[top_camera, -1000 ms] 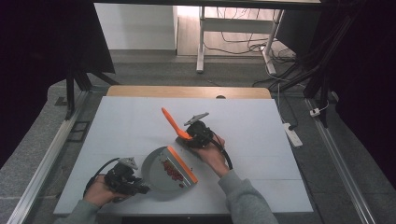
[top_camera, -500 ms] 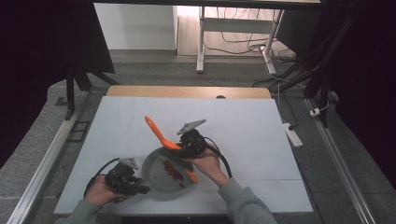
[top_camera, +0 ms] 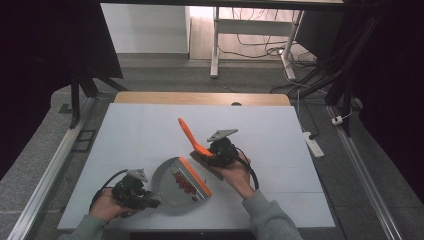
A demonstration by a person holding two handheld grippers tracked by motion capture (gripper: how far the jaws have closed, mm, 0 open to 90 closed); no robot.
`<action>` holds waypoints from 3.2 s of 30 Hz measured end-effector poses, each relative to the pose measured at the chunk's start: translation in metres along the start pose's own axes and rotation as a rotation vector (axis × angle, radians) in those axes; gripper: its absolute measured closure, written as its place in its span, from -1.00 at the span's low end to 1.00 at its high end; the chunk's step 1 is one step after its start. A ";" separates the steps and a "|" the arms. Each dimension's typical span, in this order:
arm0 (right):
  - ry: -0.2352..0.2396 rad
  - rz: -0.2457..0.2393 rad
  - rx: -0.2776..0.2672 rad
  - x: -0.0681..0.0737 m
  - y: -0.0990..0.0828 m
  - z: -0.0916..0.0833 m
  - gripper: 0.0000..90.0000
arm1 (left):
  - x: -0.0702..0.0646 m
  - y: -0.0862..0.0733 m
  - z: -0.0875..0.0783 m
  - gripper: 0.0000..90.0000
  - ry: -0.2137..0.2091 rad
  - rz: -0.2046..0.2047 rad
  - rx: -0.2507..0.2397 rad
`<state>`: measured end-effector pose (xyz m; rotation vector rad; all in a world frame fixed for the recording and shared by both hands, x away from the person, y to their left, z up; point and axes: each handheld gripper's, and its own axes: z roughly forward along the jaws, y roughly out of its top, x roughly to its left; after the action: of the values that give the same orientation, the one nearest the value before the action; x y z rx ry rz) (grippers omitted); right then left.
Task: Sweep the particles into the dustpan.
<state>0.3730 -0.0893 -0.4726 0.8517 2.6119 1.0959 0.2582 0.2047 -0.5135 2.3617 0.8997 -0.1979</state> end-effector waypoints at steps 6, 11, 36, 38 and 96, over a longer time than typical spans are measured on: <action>-0.005 -0.026 0.033 0.008 -0.003 0.015 0.57 | 0.000 0.000 0.000 0.37 0.001 0.000 0.001; 0.005 -0.042 0.023 0.019 -0.004 0.018 0.57 | 0.000 0.000 0.000 0.37 0.001 -0.002 0.000; -0.006 0.004 -0.085 0.016 -0.002 0.003 0.57 | 0.001 -0.001 0.002 0.37 -0.003 -0.004 0.001; -0.015 0.018 -0.068 0.013 -0.006 0.009 0.57 | 0.001 -0.001 0.002 0.37 -0.001 -0.004 -0.001; 0.031 0.058 -0.195 -0.033 -0.045 -0.078 0.57 | 0.001 -0.021 -0.005 0.37 0.129 -0.136 -0.228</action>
<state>0.3510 -0.1798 -0.4510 0.8781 2.4664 1.3623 0.2450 0.2201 -0.5200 2.1236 1.0851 0.0046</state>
